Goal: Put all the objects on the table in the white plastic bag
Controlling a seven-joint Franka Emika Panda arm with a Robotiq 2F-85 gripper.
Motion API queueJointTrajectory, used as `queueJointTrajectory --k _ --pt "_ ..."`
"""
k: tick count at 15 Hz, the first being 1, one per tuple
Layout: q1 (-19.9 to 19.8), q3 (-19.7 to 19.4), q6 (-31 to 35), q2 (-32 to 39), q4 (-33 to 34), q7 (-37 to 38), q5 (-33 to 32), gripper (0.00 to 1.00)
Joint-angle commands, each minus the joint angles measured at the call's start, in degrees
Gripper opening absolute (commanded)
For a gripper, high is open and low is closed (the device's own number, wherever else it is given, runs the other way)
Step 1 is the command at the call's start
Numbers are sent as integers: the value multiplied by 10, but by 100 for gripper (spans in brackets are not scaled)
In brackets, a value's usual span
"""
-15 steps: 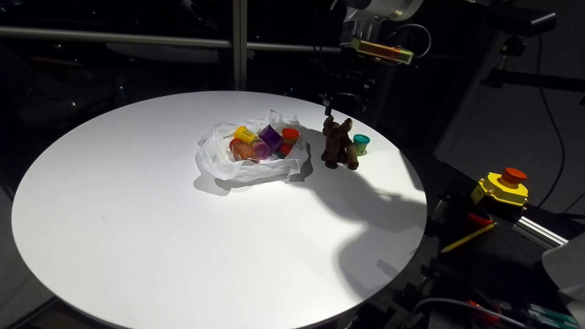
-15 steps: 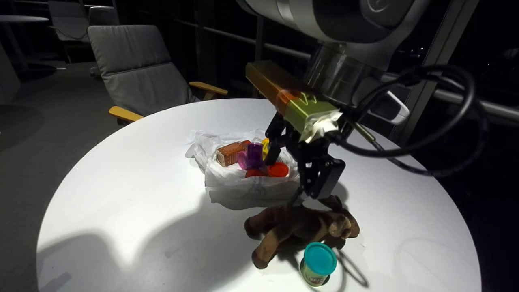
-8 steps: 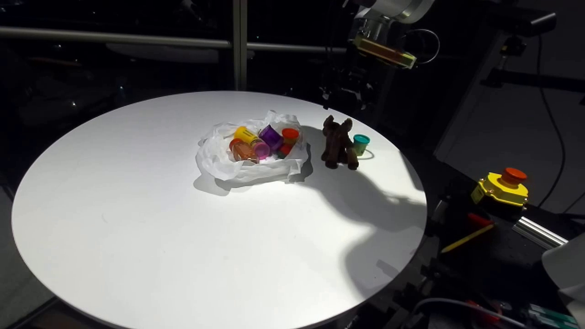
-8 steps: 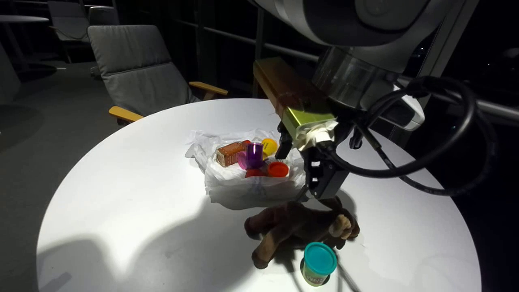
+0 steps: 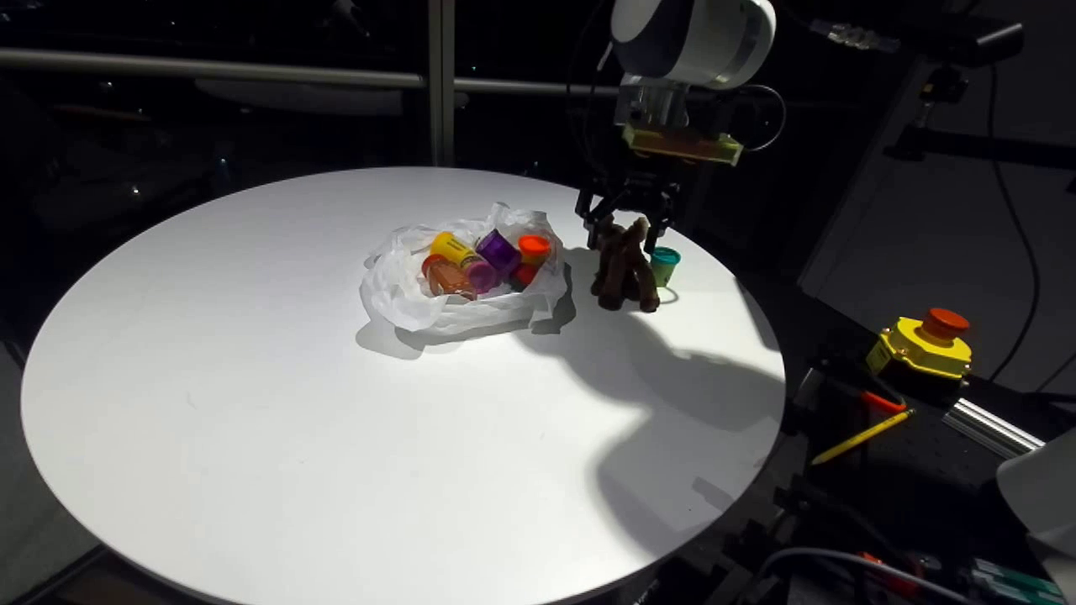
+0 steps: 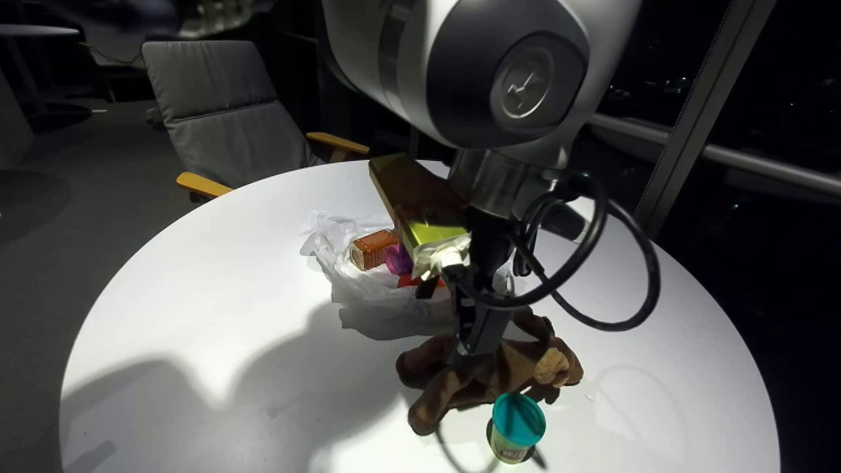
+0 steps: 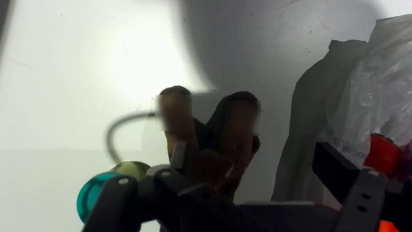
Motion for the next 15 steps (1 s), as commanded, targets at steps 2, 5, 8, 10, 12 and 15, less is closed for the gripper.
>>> queueJointTrajectory --k 2,5,8,10,12,15 --pt "50 -33 26 40 5 75 -69 100" --pt "87 -62 42 61 10 126 -123 100" --pt "116 -86 52 69 9 164 -164 100" --pt "132 -98 54 74 10 186 -184 100" --pt "142 -106 56 82 12 204 -200 75" --pt "148 -110 62 87 15 219 -214 58"
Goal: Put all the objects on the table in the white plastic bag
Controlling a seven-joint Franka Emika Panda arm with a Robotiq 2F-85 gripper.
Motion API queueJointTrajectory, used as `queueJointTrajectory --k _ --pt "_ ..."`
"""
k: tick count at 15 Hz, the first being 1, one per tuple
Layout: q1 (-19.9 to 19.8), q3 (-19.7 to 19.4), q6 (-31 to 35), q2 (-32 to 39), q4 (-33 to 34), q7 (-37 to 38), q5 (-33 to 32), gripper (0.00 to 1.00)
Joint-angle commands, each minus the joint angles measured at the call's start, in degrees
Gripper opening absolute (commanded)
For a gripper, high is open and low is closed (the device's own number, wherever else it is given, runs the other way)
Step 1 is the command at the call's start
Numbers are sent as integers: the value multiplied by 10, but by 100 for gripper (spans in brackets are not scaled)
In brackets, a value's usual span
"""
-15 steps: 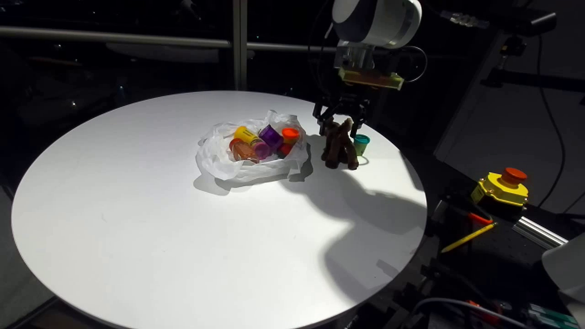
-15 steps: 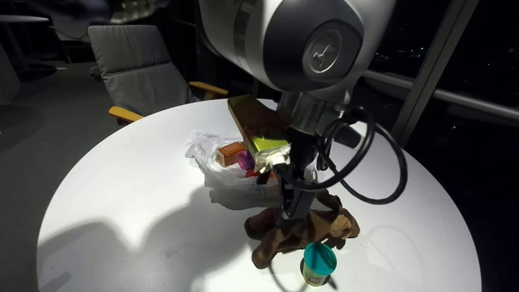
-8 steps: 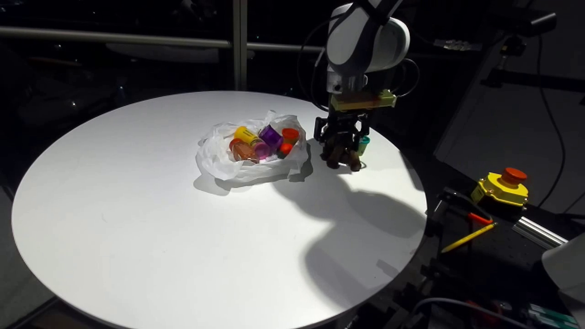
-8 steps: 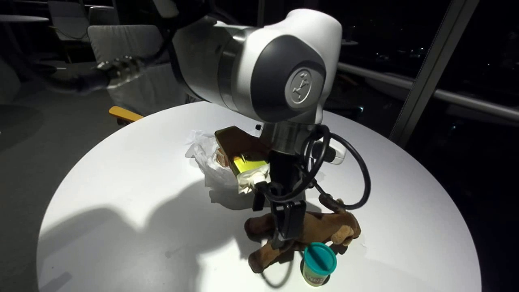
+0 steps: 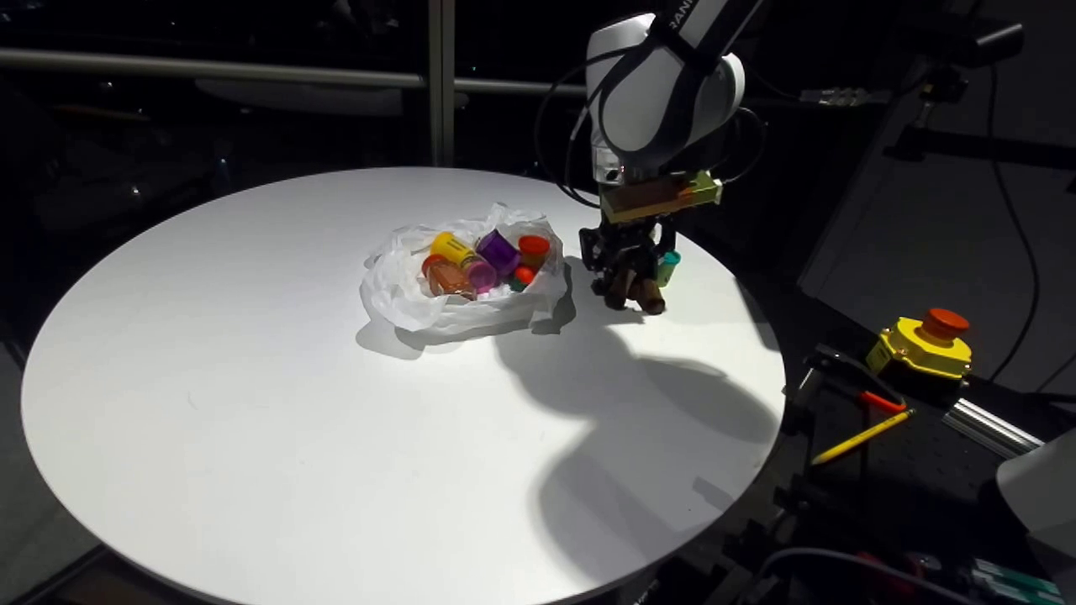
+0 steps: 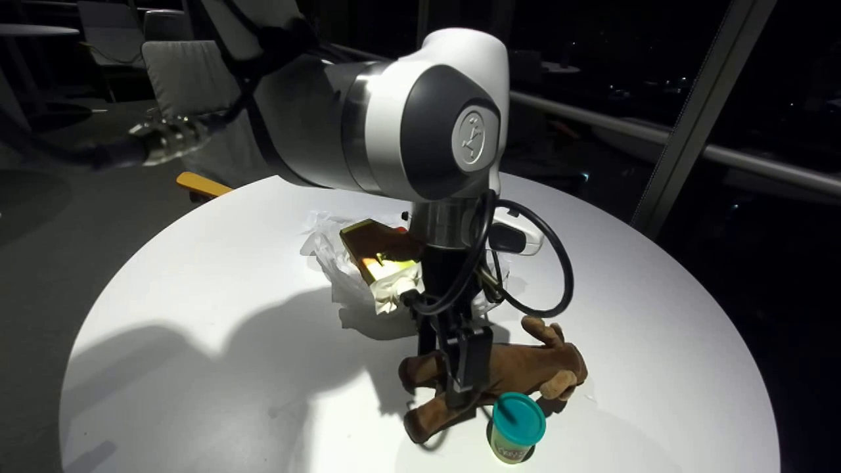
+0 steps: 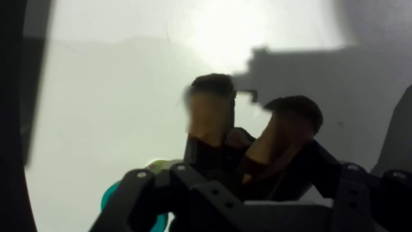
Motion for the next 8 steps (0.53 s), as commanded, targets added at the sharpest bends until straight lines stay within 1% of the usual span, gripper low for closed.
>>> queueJointTrajectory --k 1,5,6,7,8 --pt "18 -17 18 11 12 31 -27 49" --pt "26 -26 41 -5 4 47 -47 21" --pt "28 -29 46 -8 2 51 -51 12" --pt "28 -31 51 -12 0 52 -53 6" --pt "28 -32 56 -15 -2 54 -53 1"
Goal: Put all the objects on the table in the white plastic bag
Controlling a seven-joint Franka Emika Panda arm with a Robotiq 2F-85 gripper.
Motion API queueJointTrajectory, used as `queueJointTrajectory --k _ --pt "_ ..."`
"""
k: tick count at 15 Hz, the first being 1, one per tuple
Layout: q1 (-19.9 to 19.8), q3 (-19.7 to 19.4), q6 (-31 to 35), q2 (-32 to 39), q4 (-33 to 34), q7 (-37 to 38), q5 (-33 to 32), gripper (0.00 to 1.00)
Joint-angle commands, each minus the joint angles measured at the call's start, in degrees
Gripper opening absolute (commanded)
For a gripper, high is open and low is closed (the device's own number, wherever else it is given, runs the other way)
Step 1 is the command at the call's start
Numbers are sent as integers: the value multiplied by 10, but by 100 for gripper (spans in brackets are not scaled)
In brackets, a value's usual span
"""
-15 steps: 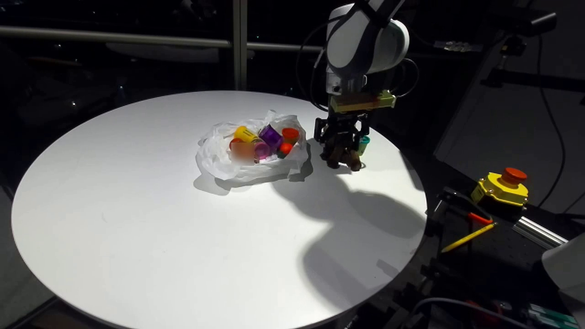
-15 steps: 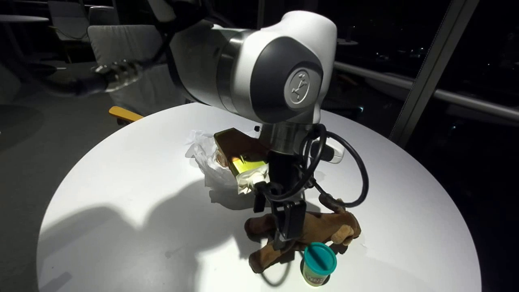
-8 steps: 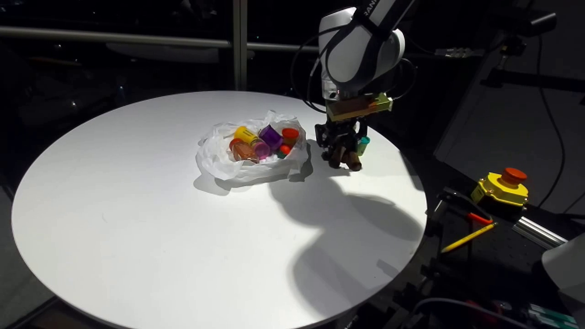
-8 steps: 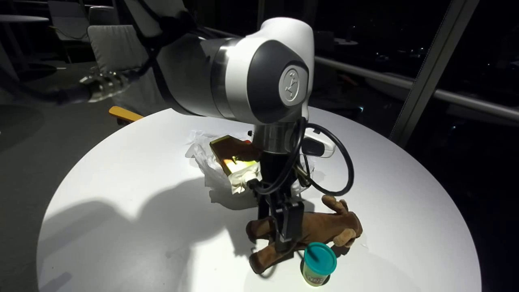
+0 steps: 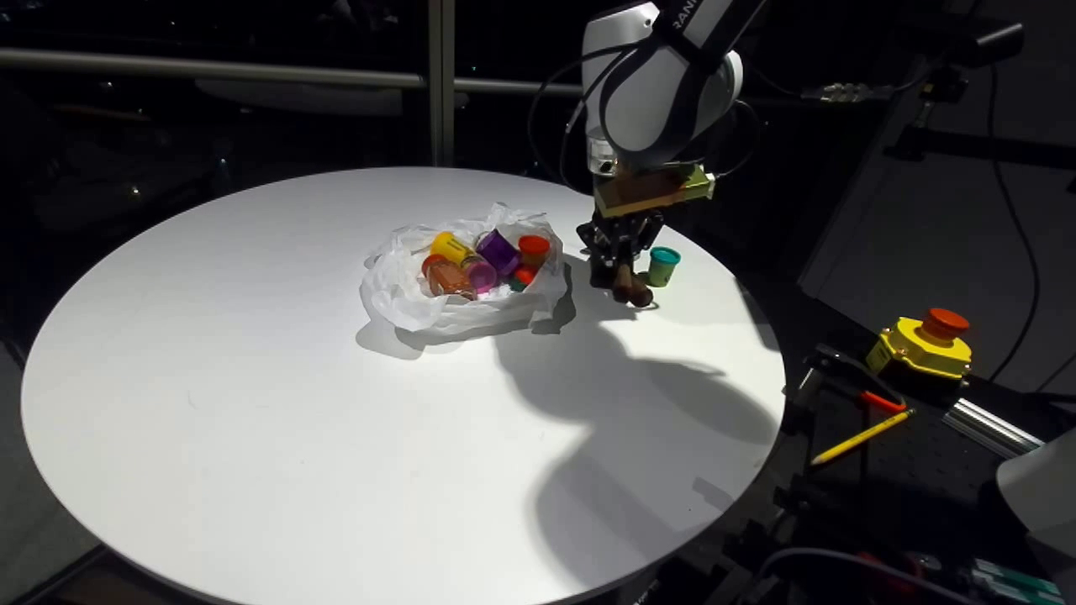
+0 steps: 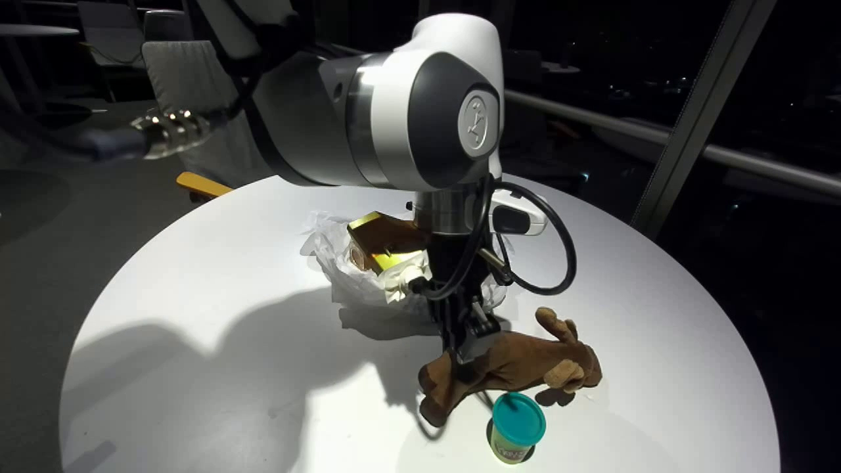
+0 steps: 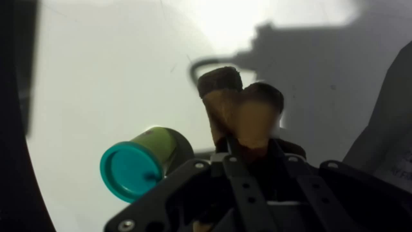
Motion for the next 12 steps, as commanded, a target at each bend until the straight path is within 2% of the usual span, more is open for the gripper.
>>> queueJointTrajectory --k 1,2,3,6,9,12 --pt "9 -13 29 -17 -9 20 -16 1" --pt "14 -17 35 -27 -14 24 -19 5" --pt "21 -22 39 -38 -20 30 -24 4" --pt "70 -66 63 -103 -52 76 -85 5" --pt "136 -126 88 -173 -77 173 -217 4" --pt "234 -205 80 -239 -81 276 -364 4"
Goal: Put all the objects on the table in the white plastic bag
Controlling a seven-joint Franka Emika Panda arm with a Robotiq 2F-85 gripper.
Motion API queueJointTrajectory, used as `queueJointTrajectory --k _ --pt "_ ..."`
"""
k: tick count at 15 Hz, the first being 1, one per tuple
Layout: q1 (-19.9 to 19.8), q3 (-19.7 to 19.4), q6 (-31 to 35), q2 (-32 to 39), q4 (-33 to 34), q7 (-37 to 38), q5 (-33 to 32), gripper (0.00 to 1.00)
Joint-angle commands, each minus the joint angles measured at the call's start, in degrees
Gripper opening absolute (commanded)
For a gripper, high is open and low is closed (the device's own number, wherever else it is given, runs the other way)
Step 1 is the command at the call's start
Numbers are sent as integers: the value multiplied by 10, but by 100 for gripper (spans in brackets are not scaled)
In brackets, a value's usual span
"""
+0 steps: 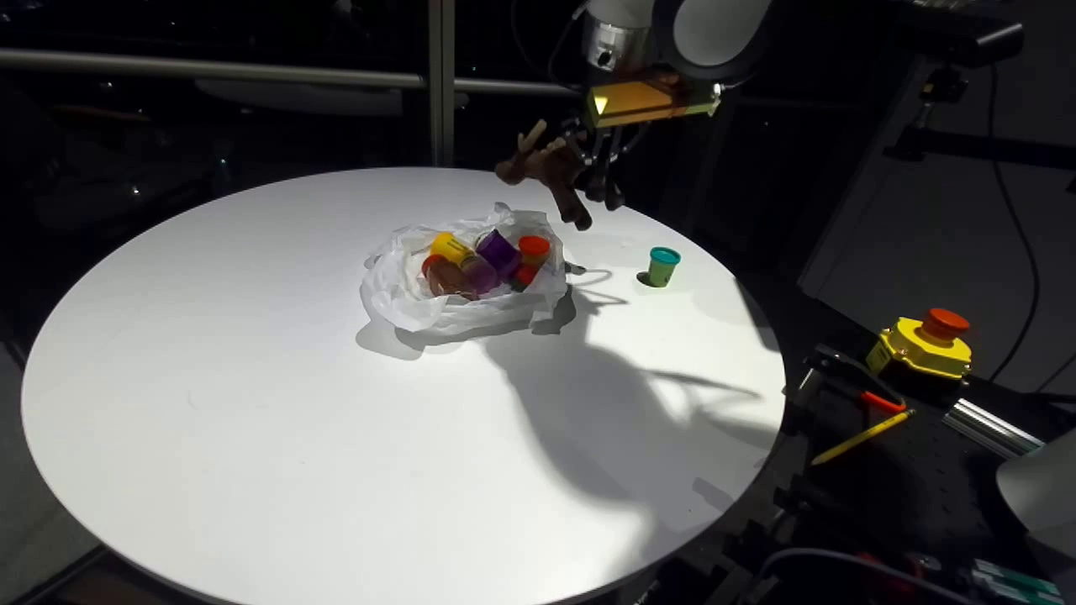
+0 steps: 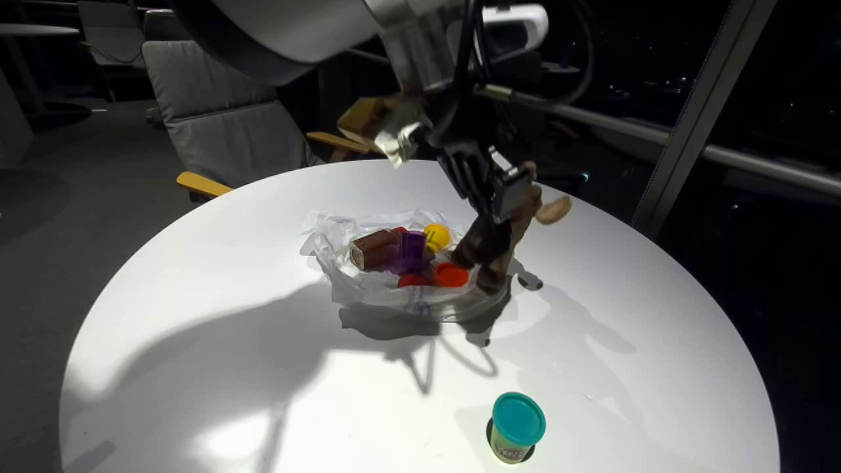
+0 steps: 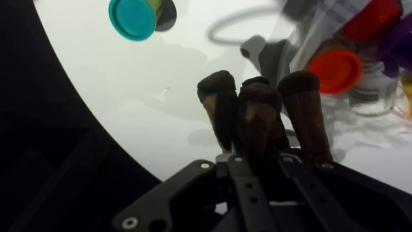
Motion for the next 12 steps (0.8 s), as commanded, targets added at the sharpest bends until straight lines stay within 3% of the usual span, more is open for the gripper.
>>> queueJointTrajectory --k 1,3,5,6,7,8,10,12 --pt "113 -87 -3 -105 -27 117 -160 4" --pt "146 -88 -13 -153 -22 173 -256 4" --pt "153 -64 11 -167 -19 169 -273 4" --pt "153 -56 37 -159 -15 143 -247 4" --pt "54 49 73 -142 -12 100 -194 4" --pt "133 -26 106 -124 -15 65 -142 4" --pt "93 26 165 -90 -41 -6 -37 4" --pt "29 116 188 -66 -70 -83 63 4"
